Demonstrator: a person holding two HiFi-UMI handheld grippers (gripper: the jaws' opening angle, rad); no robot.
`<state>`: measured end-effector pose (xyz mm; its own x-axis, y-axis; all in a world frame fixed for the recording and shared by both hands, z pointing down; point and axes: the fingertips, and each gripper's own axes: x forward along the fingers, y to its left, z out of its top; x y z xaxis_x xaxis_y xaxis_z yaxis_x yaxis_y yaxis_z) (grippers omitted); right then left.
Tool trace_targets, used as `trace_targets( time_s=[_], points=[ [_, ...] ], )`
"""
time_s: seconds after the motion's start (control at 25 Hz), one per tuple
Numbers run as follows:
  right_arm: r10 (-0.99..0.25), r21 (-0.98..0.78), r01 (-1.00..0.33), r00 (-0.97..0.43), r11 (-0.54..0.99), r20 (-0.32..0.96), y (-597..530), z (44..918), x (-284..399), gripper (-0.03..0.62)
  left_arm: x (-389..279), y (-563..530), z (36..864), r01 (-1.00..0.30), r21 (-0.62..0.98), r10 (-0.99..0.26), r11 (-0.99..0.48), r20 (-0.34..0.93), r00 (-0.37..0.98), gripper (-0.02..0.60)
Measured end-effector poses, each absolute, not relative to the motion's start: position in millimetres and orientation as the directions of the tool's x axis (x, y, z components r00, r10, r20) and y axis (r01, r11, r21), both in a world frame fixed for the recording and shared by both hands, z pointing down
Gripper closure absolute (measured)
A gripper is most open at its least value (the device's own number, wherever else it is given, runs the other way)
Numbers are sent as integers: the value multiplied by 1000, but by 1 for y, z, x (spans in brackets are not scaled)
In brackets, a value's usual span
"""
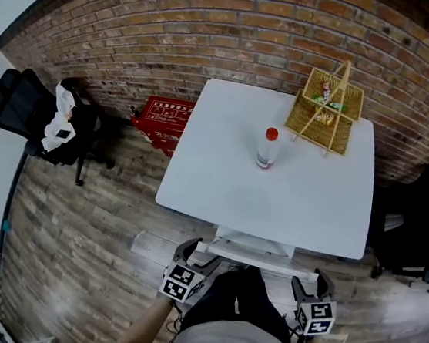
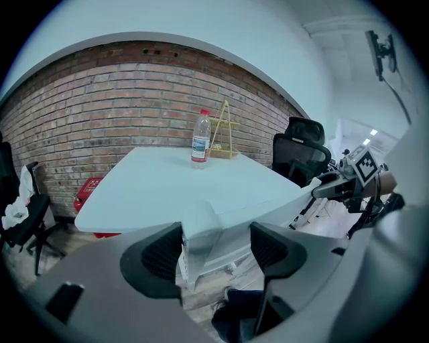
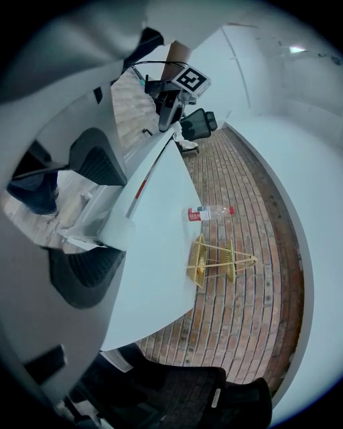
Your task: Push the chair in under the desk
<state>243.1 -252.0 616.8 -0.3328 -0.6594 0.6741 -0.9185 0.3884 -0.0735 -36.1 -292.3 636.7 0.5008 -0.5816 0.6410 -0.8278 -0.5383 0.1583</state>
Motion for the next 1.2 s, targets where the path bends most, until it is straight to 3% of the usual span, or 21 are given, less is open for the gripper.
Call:
trace_targets(
  time_s=[1.2],
  points=[
    [-651, -77, -918, -334, 389, 682, -294, 618, 253, 301, -29, -335, 639, -832, 155, -578, -532, 652, 491, 258]
  ],
)
